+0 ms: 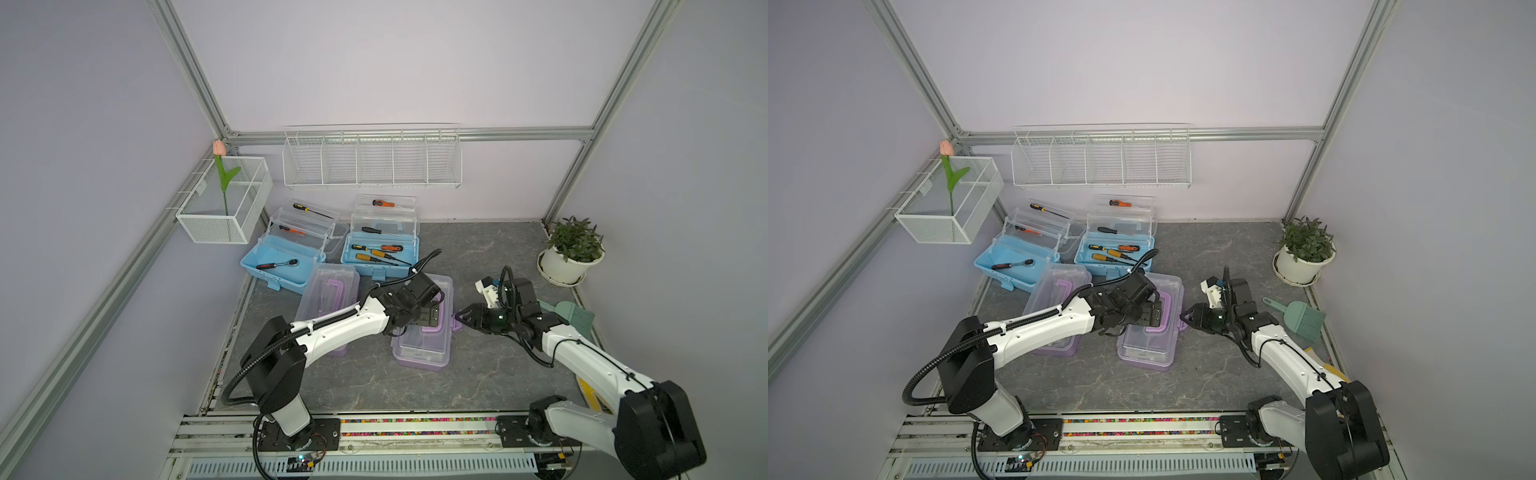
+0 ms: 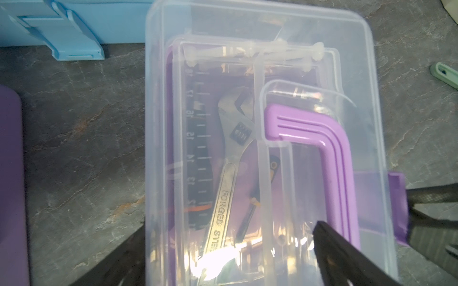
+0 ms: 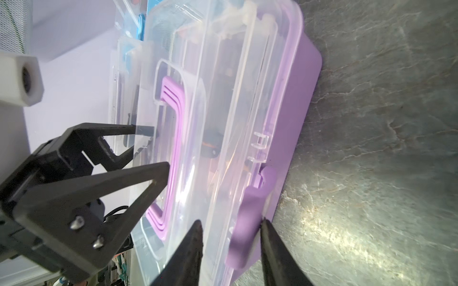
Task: Close toolboxes
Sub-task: Fasten the toolbox latch on the toolbox.
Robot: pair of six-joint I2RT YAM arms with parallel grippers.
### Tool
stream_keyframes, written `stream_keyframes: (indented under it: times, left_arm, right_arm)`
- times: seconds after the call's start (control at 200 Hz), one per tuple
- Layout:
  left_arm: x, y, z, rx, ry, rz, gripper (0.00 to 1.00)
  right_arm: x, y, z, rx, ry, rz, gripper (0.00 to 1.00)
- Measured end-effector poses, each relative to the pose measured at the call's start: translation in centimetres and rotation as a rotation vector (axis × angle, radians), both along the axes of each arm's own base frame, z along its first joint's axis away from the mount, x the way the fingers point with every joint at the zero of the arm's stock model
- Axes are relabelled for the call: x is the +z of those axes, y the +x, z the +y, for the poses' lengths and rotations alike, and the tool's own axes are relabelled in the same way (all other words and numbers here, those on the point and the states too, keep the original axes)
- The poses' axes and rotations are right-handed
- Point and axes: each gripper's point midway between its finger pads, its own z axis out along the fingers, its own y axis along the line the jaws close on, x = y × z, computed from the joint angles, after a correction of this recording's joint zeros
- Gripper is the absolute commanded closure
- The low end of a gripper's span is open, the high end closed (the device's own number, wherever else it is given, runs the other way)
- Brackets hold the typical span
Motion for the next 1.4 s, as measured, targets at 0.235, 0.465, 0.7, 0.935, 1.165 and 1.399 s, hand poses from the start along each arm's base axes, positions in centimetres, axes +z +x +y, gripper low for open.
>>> stream_keyframes:
  times: [0.235, 0.465, 0.7, 0.935, 1.165, 1.399]
  left_arm:
    - [0.0, 0.0, 0.0, 0.002, 0.003, 0.0, 0.02]
    - [0.0, 0.0, -0.1, 0.002, 0.005, 0.001, 0.02]
    - [0.1, -0.1, -0.1, 0.001, 0.006, 0.002, 0.02]
    - [0.1, -0.1, -0.1, 0.002, 0.005, 0.001, 0.02]
    - [0.1, -0.1, -0.1, 0.003, 0.004, 0.002, 0.02]
    - [0.0, -0.1, -0.1, 0.004, 0.005, 0.001, 0.02]
  right_arm:
    - [0.1, 0.1, 0.1, -0.007, 0.01, 0.004, 0.72]
    - [-0.1, 0.4, 0.3, -0.007, 0.016, 0.008, 0.79]
    - [-0.6, 0.5, 1.0, 0.019, 0.027, 0.014, 0.83]
    - [-1.6, 0.2, 1.5, 0.036, 0.013, 0.045, 0.86]
    - [-1.8, 0.2, 1.7, 0.042, 0.013, 0.046, 0.88]
    - [-1.8, 0.3, 1.8, 0.047, 0.004, 0.04, 0.9]
